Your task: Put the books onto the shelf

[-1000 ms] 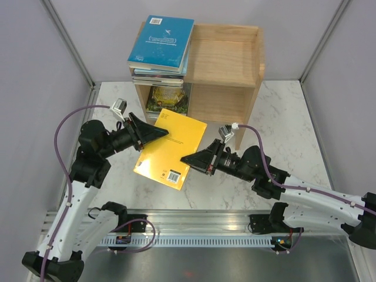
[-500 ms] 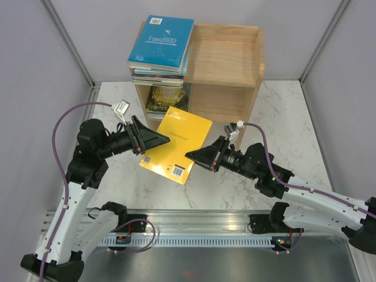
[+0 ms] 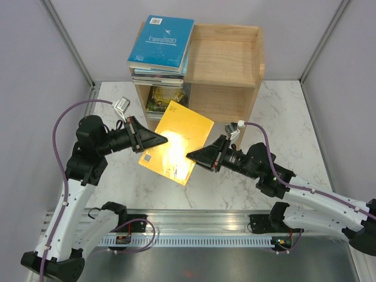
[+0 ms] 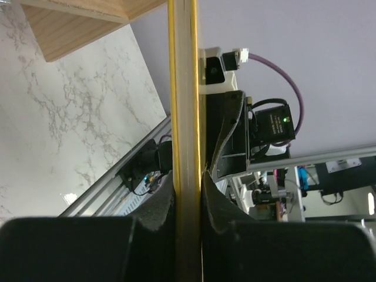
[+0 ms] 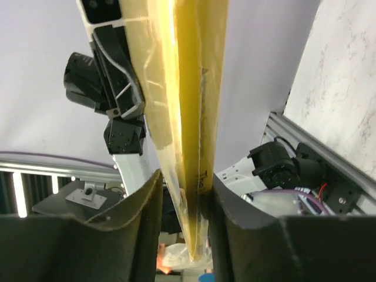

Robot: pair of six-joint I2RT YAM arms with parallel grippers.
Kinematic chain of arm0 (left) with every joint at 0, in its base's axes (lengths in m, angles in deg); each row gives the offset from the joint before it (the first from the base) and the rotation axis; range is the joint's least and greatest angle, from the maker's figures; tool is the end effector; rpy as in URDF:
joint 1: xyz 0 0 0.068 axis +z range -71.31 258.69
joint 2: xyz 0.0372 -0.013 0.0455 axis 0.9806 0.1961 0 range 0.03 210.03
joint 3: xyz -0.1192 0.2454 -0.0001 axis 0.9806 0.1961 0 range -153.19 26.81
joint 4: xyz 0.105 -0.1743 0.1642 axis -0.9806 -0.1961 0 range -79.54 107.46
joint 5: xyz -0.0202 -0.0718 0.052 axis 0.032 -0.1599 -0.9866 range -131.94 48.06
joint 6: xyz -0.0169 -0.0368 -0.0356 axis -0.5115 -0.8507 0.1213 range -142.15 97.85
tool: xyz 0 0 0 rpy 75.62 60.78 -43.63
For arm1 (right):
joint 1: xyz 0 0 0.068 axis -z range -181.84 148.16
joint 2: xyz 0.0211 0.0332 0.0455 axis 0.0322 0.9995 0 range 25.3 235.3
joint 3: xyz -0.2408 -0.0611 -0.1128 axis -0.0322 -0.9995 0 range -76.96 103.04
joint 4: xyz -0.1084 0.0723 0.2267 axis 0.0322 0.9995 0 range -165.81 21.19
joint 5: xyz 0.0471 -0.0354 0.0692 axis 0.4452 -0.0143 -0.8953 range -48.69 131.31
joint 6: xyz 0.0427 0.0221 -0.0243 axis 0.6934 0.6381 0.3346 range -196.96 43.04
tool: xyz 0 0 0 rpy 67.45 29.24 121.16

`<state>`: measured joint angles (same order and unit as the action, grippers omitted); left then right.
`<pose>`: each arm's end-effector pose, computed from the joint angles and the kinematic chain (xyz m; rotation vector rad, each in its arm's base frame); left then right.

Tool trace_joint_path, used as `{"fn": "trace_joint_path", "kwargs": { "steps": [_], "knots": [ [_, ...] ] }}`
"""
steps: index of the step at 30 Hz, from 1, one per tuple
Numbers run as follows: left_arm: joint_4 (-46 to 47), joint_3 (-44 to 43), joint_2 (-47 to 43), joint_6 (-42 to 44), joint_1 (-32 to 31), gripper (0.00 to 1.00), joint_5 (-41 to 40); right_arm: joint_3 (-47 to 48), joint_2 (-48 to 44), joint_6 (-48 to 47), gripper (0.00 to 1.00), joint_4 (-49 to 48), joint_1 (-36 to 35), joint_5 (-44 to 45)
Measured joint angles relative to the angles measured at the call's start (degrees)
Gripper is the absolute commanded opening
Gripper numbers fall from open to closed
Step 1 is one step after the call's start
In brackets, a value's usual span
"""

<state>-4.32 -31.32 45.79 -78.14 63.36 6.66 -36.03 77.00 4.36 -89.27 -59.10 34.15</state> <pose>0.1460 -0.0676 0.3979 0.0215 1.9797 -1.5924 0.1140 0.1853 0.3390 0.2757 1.8946 1.9153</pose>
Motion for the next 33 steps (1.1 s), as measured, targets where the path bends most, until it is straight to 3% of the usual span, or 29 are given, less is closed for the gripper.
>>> {"fn": "trace_joint_path", "kwargs": {
  "steps": [2,10,18,21,24,30,33],
  "knots": [
    [0.09,0.00,-0.35,0.11,-0.17,0.02,-0.24,0.07,0.42,0.26,0.98,0.22,0.00,0.09],
    [-2.62,0.63,-1.77,-0.26,-0.59,0.02,-6.23,-0.26,1.20,2.21,0.98,-1.99,-0.59,0.46],
    [-5.27,0.63,-2.25,-5.62,-0.59,0.02,-17.33,-1.27,4.04,3.96,0.96,-6.69,-6.36,2.91],
    [-7.39,0.63,-2.58,-6.71,-0.59,0.02,-21.22,-1.20,7.02,4.02,0.93,-7.98,-7.76,2.97],
    [-9.49,0.63,-2.58,-7.10,-0.57,0.02,-23.74,-0.11,9.07,3.85,0.79,-7.91,-8.15,3.23],
    [-10.27,0.66,-3.85,-9.18,-0.52,0.02,-25.88,1.38,9.09,2.75,0.74,-5.64,-8.17,5.20],
    [-10.43,0.66,-4.68,-9.86,-0.52,0.02,-26.05,1.55,8.66,2.36,0.65,-4.85,-8.26,6.62]
  ]
}}
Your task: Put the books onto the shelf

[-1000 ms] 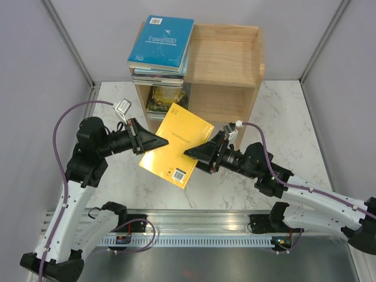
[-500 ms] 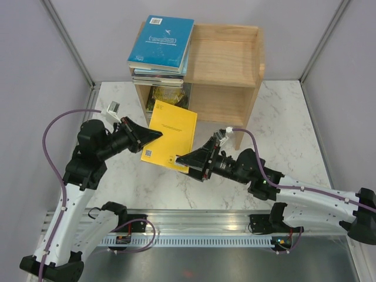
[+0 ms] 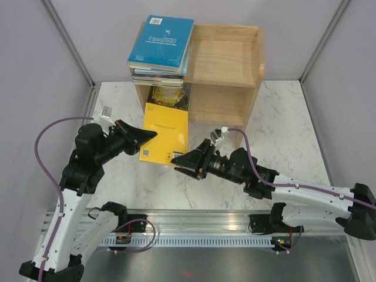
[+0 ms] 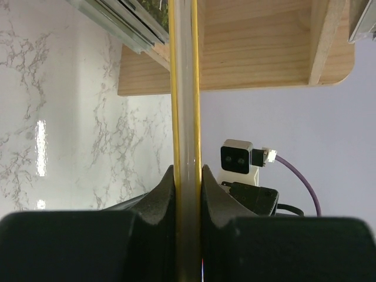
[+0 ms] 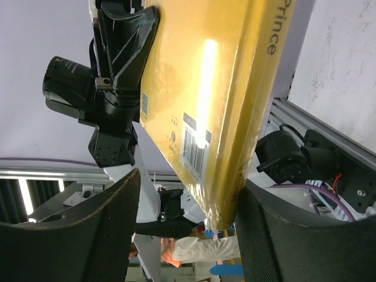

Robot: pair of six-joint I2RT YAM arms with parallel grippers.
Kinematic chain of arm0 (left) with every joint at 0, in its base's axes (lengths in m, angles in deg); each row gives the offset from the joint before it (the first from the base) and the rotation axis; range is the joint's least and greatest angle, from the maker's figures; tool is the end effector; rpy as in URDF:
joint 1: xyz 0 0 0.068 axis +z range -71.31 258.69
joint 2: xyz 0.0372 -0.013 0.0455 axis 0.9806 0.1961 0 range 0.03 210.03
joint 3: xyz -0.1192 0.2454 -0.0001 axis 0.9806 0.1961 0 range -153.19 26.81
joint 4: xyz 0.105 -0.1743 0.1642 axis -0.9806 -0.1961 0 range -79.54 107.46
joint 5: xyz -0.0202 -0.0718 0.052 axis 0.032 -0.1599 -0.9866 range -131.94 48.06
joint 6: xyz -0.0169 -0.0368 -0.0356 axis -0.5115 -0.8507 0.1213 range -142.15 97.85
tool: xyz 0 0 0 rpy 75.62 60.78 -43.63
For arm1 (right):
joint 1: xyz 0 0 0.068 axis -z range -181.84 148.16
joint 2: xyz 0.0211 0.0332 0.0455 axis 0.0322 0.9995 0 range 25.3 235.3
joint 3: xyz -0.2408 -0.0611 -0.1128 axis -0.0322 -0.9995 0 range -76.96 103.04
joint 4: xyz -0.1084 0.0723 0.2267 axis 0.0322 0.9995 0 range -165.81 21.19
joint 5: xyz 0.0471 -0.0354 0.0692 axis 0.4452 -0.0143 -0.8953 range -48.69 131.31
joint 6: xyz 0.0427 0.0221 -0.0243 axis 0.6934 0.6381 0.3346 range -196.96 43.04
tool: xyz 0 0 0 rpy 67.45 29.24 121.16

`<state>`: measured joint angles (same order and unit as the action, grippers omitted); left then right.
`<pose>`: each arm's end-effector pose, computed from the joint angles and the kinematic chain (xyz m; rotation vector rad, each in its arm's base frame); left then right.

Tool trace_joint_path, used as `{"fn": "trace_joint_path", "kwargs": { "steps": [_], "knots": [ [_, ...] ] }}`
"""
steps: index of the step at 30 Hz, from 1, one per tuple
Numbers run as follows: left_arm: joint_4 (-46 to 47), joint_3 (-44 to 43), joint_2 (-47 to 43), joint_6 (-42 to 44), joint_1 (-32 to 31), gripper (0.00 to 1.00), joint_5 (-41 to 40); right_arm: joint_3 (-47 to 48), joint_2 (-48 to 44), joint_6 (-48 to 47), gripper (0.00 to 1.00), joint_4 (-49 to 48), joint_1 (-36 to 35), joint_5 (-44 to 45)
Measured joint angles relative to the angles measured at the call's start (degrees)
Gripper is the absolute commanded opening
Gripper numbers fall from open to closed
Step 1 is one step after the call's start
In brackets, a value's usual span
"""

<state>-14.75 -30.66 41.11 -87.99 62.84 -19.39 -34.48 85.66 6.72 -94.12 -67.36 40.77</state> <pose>0.1330 -0.0519 0.3846 -0.5806 1.9699 -1.3106 0.1037 0.2282 0.3257 0.3040 1.9614 1.9305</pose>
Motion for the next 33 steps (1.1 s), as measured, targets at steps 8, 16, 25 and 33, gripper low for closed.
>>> {"fn": "trace_joint_path", "kwargs": {
  "steps": [8,16,25,33],
  "knots": [
    [-0.63,1.09,-2.21,-3.13,0.02,0.02,-0.04,0.04,-2.99,-0.63,0.54,3.82,0.92,5.53],
    [1.25,5.25,-5.14,-7.23,0.13,0.02,0.04,0.85,-2.73,-1.42,0.49,5.66,2.47,6.54],
    [2.86,7.28,-6.71,-7.61,0.70,0.02,0.00,2.75,1.84,-1.38,0.29,4.81,3.17,6.43],
    [6.16,6.29,-6.21,-7.21,1.29,0.40,0.85,4.79,1.18,0.83,0.00,4.22,3.87,6.93]
  ]
}}
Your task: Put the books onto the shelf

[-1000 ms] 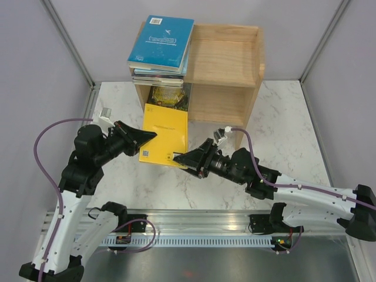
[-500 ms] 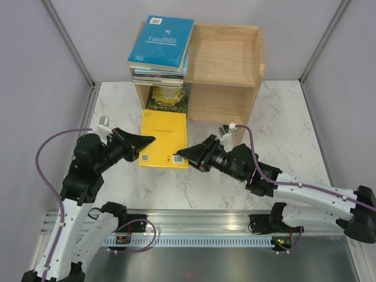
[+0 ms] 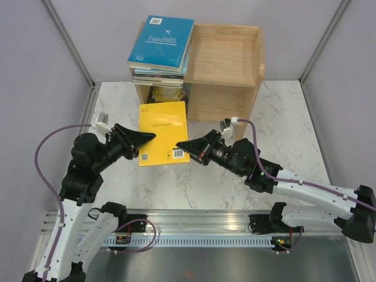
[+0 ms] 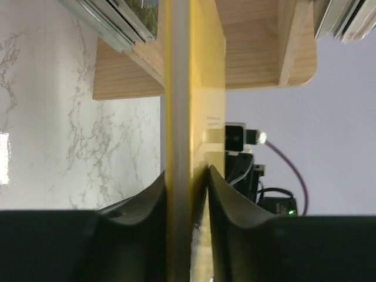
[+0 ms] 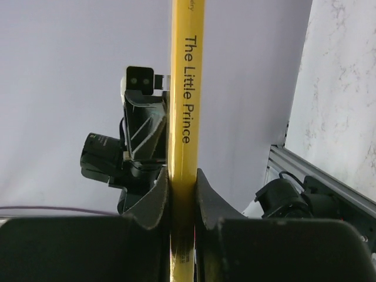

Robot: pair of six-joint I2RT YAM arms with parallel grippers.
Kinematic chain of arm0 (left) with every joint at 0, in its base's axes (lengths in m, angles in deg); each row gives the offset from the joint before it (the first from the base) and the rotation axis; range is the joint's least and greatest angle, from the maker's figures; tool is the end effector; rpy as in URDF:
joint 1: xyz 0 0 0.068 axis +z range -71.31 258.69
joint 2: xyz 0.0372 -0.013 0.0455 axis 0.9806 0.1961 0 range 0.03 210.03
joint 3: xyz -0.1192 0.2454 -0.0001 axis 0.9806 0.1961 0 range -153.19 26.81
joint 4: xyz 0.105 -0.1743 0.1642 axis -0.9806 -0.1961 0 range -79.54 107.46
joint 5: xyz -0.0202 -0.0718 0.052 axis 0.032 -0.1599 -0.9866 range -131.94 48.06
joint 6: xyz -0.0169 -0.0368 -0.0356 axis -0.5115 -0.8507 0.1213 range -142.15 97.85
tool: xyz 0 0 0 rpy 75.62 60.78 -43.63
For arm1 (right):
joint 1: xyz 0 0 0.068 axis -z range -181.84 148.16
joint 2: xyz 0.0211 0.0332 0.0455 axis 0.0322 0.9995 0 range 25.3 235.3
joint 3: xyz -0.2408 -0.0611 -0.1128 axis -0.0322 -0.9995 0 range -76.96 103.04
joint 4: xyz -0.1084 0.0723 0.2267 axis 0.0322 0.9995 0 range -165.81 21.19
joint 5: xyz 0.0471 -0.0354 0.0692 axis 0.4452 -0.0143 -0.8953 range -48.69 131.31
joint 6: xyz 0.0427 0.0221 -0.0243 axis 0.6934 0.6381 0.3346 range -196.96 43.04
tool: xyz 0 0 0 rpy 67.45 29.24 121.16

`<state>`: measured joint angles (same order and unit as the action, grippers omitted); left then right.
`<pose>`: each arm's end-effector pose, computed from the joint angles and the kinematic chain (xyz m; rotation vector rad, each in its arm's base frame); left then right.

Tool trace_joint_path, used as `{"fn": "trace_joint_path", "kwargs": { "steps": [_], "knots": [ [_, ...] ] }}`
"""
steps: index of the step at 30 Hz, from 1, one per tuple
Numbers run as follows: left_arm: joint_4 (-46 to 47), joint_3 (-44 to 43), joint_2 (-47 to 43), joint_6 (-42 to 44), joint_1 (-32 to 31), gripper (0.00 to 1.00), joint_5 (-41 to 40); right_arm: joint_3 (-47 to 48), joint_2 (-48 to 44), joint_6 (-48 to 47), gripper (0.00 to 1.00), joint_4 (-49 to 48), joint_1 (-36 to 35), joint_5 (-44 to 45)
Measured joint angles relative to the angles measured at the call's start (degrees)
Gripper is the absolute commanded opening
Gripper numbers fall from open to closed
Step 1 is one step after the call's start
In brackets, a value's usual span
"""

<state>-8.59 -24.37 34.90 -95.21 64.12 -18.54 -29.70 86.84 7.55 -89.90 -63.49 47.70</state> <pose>0.1193 -0.0455 0.3729 -0.6526 1.8592 -1.4231 0.1251 0.2232 0.3430 0.4884 1.8728 1.8114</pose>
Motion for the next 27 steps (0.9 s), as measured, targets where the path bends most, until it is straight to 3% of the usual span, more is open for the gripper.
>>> {"fn": "trace_joint_path", "kwargs": {
  "steps": [9,18,27],
  "knots": [
    [-10.97,-6.99,4.66,12.61,-1.22,1.00,4.24,1.20,-6.67,-3.85,0.00,5.68,3.50,0.17],
    [-20.04,-14.27,5.05,20.85,-1.27,1.00,2.21,1.95,-7.52,-4.35,0.00,6.95,11.45,-1.14],
    [-27.56,-17.75,4.39,25.44,-1.27,1.00,-1.16,9.07,4.15,-4.31,0.00,5.95,20.15,-7.58]
  ]
}}
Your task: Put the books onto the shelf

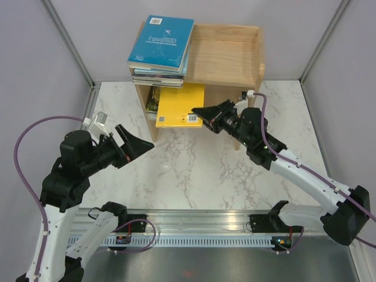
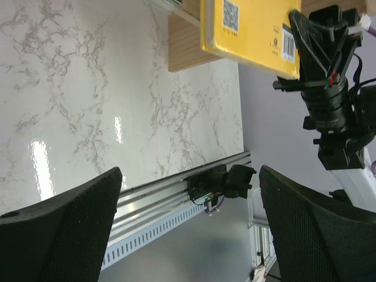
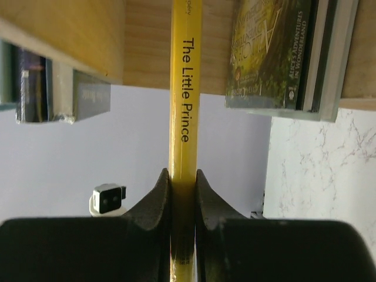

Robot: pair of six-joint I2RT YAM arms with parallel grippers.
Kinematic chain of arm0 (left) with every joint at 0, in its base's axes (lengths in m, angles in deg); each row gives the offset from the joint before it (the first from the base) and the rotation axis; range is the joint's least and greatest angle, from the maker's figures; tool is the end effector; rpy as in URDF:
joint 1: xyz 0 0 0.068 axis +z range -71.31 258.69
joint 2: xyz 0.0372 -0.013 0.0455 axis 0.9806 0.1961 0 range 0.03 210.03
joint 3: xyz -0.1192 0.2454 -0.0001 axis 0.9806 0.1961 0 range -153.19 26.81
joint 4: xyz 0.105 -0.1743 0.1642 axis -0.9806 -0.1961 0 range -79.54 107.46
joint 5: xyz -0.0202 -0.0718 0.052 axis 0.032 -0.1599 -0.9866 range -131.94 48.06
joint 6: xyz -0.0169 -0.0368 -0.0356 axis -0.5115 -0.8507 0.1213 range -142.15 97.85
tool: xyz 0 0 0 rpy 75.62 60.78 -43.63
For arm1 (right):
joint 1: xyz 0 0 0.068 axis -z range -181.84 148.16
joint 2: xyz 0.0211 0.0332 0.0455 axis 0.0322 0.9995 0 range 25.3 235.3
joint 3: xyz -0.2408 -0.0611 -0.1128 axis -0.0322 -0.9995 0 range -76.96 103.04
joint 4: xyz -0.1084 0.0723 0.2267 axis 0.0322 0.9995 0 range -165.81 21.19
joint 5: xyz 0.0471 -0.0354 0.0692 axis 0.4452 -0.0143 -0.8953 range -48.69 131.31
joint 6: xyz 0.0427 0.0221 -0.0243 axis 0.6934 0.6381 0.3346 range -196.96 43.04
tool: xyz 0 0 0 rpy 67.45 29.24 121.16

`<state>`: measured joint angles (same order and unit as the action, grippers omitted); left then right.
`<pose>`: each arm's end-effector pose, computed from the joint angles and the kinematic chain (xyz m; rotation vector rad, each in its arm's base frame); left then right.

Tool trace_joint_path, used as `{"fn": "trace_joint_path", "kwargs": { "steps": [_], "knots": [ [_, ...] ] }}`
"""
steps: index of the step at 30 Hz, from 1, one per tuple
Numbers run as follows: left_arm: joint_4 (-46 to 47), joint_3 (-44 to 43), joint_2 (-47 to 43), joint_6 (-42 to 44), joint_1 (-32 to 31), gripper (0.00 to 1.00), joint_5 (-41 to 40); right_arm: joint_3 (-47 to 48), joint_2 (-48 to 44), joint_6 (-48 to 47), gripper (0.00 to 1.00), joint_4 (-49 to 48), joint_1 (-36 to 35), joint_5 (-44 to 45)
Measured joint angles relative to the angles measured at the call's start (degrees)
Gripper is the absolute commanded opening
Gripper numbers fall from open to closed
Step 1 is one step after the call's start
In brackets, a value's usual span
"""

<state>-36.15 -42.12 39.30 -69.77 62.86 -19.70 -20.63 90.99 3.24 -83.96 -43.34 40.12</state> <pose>0.0894 -0.0393 0.4106 -0.3187 2.1040 -1.0746 0.2036 0.1810 0.3712 0.6001 1.7657 1.6041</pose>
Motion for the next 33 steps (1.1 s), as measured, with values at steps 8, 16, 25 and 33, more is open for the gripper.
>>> {"fn": "trace_joint_path", "kwargs": {
  "steps": [8,16,25,33],
  "knots": [
    [-4.44,-3.39,-0.07,2.29,-0.02,1.00,-2.34,6.56,11.15,0.61,0.00,-2.97,2.38,-3.93],
    [-8.07,-3.78,-1.18,2.82,-0.02,1.00,-2.95,9.01,19.50,1.49,0.00,-6.73,3.37,-4.48],
    [-11.63,-7.15,-1.40,4.31,-0.04,1.00,-5.38,13.38,26.93,2.08,0.00,-9.03,4.28,-4.74],
    [-12.94,-8.11,-1.33,5.29,-0.04,1.00,-6.75,14.25,28.15,2.47,0.62,-9.46,4.61,-5.16]
  ]
}}
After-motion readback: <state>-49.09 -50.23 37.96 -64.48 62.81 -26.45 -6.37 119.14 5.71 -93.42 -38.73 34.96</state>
